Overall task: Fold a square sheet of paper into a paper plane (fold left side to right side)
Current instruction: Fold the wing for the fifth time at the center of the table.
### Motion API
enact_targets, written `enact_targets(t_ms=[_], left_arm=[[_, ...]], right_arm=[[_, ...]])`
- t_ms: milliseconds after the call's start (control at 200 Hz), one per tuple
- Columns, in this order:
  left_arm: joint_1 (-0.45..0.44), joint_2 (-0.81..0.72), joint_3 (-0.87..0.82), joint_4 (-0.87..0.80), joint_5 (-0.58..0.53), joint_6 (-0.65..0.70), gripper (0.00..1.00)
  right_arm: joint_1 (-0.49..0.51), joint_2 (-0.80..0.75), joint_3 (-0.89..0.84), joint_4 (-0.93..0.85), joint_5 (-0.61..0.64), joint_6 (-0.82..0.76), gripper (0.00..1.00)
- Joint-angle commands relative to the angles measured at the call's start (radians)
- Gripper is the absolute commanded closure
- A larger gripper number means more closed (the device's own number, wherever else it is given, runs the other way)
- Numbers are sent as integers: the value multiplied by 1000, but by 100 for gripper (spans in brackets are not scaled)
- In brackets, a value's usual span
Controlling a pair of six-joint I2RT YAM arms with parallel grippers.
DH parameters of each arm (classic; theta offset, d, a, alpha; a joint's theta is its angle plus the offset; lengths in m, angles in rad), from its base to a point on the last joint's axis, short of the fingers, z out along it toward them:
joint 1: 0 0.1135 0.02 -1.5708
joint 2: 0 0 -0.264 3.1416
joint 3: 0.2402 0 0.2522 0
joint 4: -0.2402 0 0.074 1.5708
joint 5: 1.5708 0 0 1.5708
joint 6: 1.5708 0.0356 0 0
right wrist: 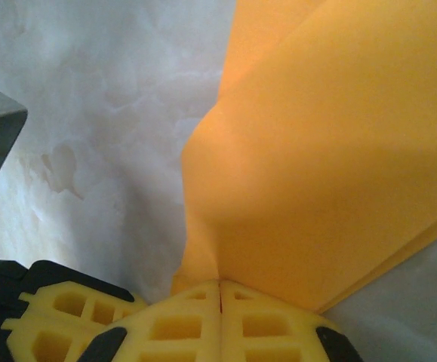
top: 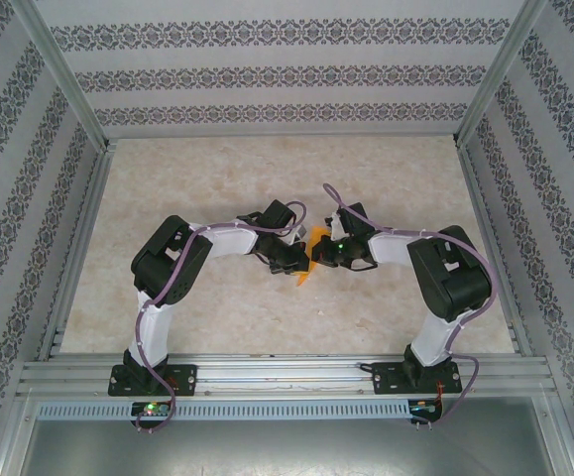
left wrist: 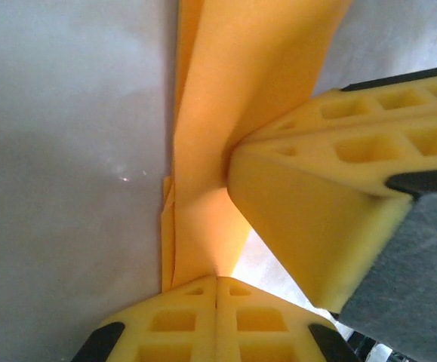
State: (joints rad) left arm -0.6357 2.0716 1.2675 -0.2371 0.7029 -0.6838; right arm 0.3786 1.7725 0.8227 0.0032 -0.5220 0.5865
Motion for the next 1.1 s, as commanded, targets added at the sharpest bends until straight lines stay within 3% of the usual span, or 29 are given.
enact_targets(t_ms=[0,1094], left_arm=[[-19,72,-31,-155,-110,23,100],[-18,74,-50,-209,-144,40,100]], right_arm=[[-21,28,16,-16,40,-44,100],[-153,103,106,-51,38,-109,100]])
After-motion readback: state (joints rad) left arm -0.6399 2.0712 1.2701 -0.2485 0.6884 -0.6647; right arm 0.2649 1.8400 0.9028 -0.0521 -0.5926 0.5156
